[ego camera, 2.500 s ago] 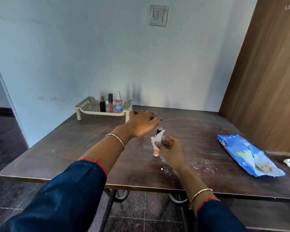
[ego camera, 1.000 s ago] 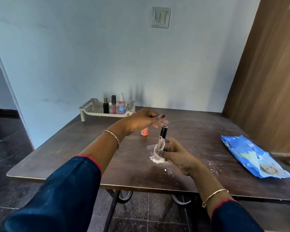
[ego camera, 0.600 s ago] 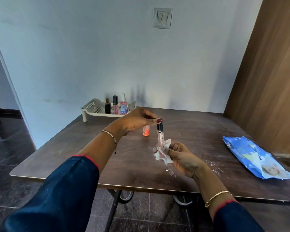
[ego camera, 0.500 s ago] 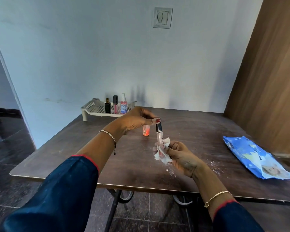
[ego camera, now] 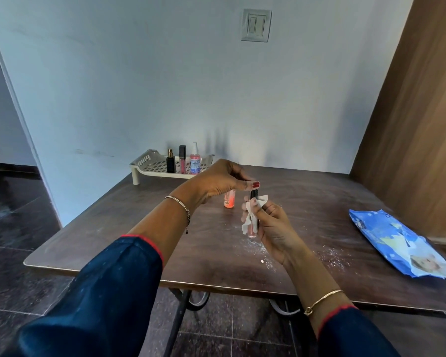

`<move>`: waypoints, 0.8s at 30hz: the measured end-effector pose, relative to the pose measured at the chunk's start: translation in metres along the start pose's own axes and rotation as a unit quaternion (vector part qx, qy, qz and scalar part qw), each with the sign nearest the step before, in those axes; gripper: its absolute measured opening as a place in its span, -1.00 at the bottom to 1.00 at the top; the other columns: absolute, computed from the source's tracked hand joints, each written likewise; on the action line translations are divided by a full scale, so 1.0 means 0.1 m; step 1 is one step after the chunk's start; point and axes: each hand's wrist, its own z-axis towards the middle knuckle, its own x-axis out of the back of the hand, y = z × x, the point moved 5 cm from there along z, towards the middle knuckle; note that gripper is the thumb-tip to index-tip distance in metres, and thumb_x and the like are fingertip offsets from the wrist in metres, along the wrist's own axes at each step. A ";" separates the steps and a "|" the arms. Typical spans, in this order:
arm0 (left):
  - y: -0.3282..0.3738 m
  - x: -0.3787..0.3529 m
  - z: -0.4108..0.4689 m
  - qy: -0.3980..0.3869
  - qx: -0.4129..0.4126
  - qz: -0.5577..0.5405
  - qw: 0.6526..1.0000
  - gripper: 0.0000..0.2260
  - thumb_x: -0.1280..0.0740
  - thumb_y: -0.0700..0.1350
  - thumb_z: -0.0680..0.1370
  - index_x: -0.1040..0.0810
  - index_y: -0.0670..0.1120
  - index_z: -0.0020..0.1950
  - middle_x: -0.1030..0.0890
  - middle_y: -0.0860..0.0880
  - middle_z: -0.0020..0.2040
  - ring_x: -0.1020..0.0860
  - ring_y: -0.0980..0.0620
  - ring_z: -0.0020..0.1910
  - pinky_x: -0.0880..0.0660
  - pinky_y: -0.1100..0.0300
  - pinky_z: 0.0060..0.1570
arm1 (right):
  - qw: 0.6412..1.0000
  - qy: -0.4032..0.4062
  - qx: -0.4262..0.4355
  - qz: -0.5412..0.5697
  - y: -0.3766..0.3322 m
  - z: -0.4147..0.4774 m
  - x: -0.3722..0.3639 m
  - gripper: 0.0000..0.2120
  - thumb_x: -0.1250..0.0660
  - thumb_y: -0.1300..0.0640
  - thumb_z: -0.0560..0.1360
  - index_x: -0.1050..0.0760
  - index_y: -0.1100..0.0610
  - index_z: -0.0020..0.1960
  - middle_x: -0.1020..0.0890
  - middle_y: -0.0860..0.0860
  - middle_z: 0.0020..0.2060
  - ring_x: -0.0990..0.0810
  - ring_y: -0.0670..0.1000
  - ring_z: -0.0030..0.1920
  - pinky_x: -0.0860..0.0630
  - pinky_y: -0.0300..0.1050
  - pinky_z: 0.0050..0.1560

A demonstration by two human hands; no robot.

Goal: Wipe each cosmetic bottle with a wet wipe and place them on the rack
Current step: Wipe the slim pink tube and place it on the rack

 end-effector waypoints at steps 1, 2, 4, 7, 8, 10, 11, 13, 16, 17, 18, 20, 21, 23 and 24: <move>0.00 -0.01 0.00 -0.001 0.000 0.001 1.000 -0.86 -0.47 -0.13 0.42 -0.65 -0.17 -0.09 -0.65 0.03 -0.18 -0.57 0.19 -0.16 -0.47 0.50 -0.21 | 1.000 0.009 0.001 -0.002 0.01 0.00 0.01 -0.75 -0.32 0.03 0.48 -0.59 0.20 -0.01 -0.58 0.06 -0.24 -0.53 -0.05 -0.28 -0.52 -0.13 -0.26; 0.00 -0.01 -0.01 0.000 0.000 0.005 1.000 -0.87 -0.46 -0.12 0.43 -0.65 -0.17 -0.10 -0.64 0.03 -0.19 -0.56 0.18 -0.15 -0.47 0.47 -0.17 | 1.000 0.017 0.001 0.001 0.02 0.00 0.02 -0.75 -0.32 0.02 0.47 -0.60 0.18 -0.02 -0.59 0.04 -0.25 -0.53 -0.06 -0.29 -0.52 -0.15 -0.28; 0.00 -0.01 -0.02 0.003 -0.002 0.008 1.000 -0.89 -0.43 -0.11 0.46 -0.64 -0.15 -0.12 -0.63 0.02 -0.19 -0.55 0.15 -0.14 -0.45 0.38 -0.08 | 1.000 0.023 -0.003 0.013 0.02 0.00 0.03 -0.74 -0.32 0.00 0.46 -0.59 0.18 -0.01 -0.58 0.00 -0.29 -0.51 -0.09 -0.33 -0.50 -0.21 -0.31; -0.02 0.00 -0.05 -0.002 -0.002 0.013 1.000 -0.89 -0.39 -0.11 0.49 -0.64 -0.14 -0.07 -0.63 0.03 -0.17 -0.55 0.16 -0.13 -0.45 0.40 -0.07 | 1.000 0.019 -0.005 0.024 0.01 0.00 0.04 -0.67 -0.30 -0.03 0.46 -0.56 0.20 0.05 -0.56 -0.04 -0.33 -0.46 -0.13 -0.39 -0.43 -0.29 -0.36; -0.04 0.00 -0.06 -0.002 -0.006 0.016 1.000 -0.88 -0.39 -0.11 0.49 -0.64 -0.14 -0.04 -0.63 0.03 -0.15 -0.56 0.17 -0.13 -0.47 0.41 -0.06 | 1.000 0.017 -0.005 0.018 0.00 0.01 0.04 -0.64 -0.29 -0.04 0.47 -0.55 0.23 0.09 -0.55 -0.04 -0.33 -0.44 -0.13 -0.40 -0.41 -0.31 -0.38; -0.10 0.01 -0.07 0.008 -0.014 0.005 1.000 -0.86 -0.41 -0.13 0.48 -0.64 -0.16 -0.02 -0.66 -0.04 -0.10 -0.58 0.10 -0.07 -0.49 0.31 0.02 | 1.000 0.013 -0.004 -0.012 0.00 0.01 0.04 -0.55 -0.26 -0.08 0.50 -0.50 0.28 0.16 -0.51 -0.04 -0.33 -0.40 -0.14 -0.42 -0.35 -0.30 -0.41; -0.14 0.01 -0.07 0.018 -0.016 -0.008 1.000 -0.85 -0.41 -0.14 0.48 -0.64 -0.17 -0.01 -0.66 -0.09 -0.06 -0.58 0.05 -0.04 -0.50 0.26 0.05 | 1.000 0.009 -0.003 -0.029 -0.02 0.01 0.04 -0.52 -0.24 -0.09 0.50 -0.49 0.29 0.18 -0.50 -0.04 -0.34 -0.38 -0.14 -0.43 -0.31 -0.28 -0.42; -0.21 0.01 -0.08 0.035 -0.013 -0.046 0.998 -0.85 -0.42 -0.16 0.46 -0.64 -0.17 -0.01 -0.66 -0.15 -0.02 -0.57 0.00 -0.01 -0.51 0.21 0.07 | 0.998 0.002 -0.002 -0.068 -0.04 -0.01 0.02 -0.49 -0.21 -0.15 0.50 -0.50 0.26 0.19 -0.50 -0.06 -0.35 -0.37 -0.15 -0.45 -0.24 -0.27 -0.43; -0.29 -0.01 -0.07 0.041 -0.015 -0.093 0.995 -0.90 -0.44 -0.18 0.44 -0.66 -0.07 -0.07 -0.68 -0.03 -0.08 -0.60 0.07 0.00 -0.51 0.21 0.12 | 0.991 0.020 -0.004 -0.131 -0.05 -0.02 0.00 -0.44 -0.15 -0.22 0.49 -0.52 0.23 0.16 -0.50 -0.08 -0.37 -0.39 -0.18 -0.47 -0.24 -0.30 -0.46; -0.30 -0.02 -0.07 0.041 -0.019 -0.107 0.993 -0.89 -0.44 -0.20 0.44 -0.66 -0.06 -0.06 -0.69 0.00 -0.07 -0.61 0.09 0.01 -0.52 0.26 0.11 | 0.990 0.029 -0.008 -0.141 -0.04 -0.01 0.01 -0.43 -0.12 -0.22 0.51 -0.52 0.25 0.15 -0.51 -0.07 -0.37 -0.40 -0.17 -0.46 -0.25 -0.30 -0.45; -0.30 -0.03 -0.07 0.044 -0.022 -0.118 0.992 -0.87 -0.44 -0.21 0.44 -0.66 -0.05 -0.05 -0.69 0.02 -0.06 -0.61 0.12 0.01 -0.52 0.30 0.07 | 0.989 0.039 -0.015 -0.140 -0.04 0.00 0.03 -0.42 -0.07 -0.22 0.55 -0.52 0.27 0.14 -0.53 -0.04 -0.35 -0.41 -0.15 -0.44 -0.29 -0.28 -0.42; -0.29 -0.03 -0.08 0.055 -0.025 -0.128 0.990 -0.87 -0.43 -0.23 0.45 -0.66 -0.06 -0.03 -0.69 0.03 -0.05 -0.62 0.18 -0.03 -0.52 0.39 -0.02 | 0.992 0.056 -0.041 -0.110 -0.03 0.01 0.05 -0.38 0.03 -0.20 0.60 -0.54 0.30 0.13 -0.58 0.06 -0.27 -0.47 -0.09 -0.37 -0.38 -0.19 -0.29; -0.29 -0.02 -0.08 0.062 -0.025 -0.127 0.990 -0.87 -0.42 -0.23 0.46 -0.66 -0.07 -0.03 -0.68 0.03 -0.06 -0.62 0.22 -0.06 -0.51 0.42 -0.07 | 0.993 0.061 -0.055 -0.083 -0.03 0.01 0.06 -0.39 0.06 -0.17 0.62 -0.55 0.27 0.15 -0.60 0.09 -0.22 -0.50 -0.06 -0.32 -0.41 -0.15 -0.21; -0.27 -0.01 -0.10 0.076 -0.026 -0.122 0.989 -0.87 -0.42 -0.23 0.46 -0.66 -0.09 -0.02 -0.68 0.04 -0.07 -0.62 0.26 -0.12 -0.50 0.45 -0.12 | 0.995 0.069 -0.064 -0.028 -0.04 0.01 0.05 -0.50 0.04 -0.04 0.66 -0.54 0.27 0.16 -0.62 0.12 -0.17 -0.53 -0.02 -0.25 -0.42 -0.11 -0.11; -0.25 0.00 -0.11 0.082 -0.030 -0.114 0.990 -0.87 -0.42 -0.23 0.46 -0.66 -0.10 -0.02 -0.68 0.04 -0.07 -0.62 0.27 -0.14 -0.51 0.44 -0.12 | 0.995 0.078 -0.064 -0.018 -0.05 0.01 0.05 -0.57 0.01 0.04 0.65 -0.54 0.28 0.13 -0.61 0.15 -0.15 -0.53 0.01 -0.22 -0.42 -0.07 -0.09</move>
